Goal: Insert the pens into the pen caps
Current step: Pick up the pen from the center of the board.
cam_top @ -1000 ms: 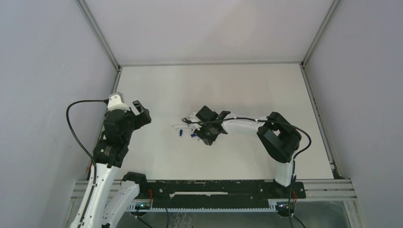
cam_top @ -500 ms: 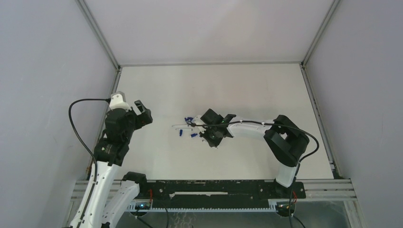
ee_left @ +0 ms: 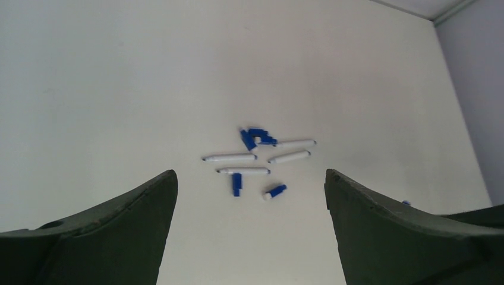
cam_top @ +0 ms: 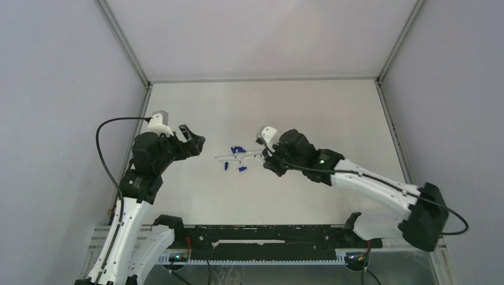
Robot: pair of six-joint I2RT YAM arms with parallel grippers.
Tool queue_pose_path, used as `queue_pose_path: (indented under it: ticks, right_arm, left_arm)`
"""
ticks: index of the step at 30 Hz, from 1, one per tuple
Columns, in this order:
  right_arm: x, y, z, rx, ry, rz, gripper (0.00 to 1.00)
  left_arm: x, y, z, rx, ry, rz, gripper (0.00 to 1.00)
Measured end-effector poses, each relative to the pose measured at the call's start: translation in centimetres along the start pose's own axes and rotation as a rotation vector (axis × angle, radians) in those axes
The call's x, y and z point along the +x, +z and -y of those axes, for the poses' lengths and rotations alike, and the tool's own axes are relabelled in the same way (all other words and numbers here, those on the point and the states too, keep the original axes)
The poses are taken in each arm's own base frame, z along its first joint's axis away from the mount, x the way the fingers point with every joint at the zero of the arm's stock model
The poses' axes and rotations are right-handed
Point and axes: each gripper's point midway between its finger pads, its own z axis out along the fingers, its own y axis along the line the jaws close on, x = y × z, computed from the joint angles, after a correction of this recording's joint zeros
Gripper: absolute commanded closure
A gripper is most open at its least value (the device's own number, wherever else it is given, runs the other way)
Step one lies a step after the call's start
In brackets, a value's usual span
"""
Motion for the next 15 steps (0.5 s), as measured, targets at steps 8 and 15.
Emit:
queue_pose_path:
  ticks: [8,15]
  right_arm:
    - [-9.4,-9.7,0.1,0.079,-0.017,0.494,1.0]
    - [-9.5,-10.7,-2.6,0.055,-0.308,0.539,1.0]
  left_arm:
    - [0.8,-0.4,4.1,0.209,-0.055,-0.088,0.06]
    - [-1.9,-1.7,8.5,0.371,-0.083,-0.092,0.07]
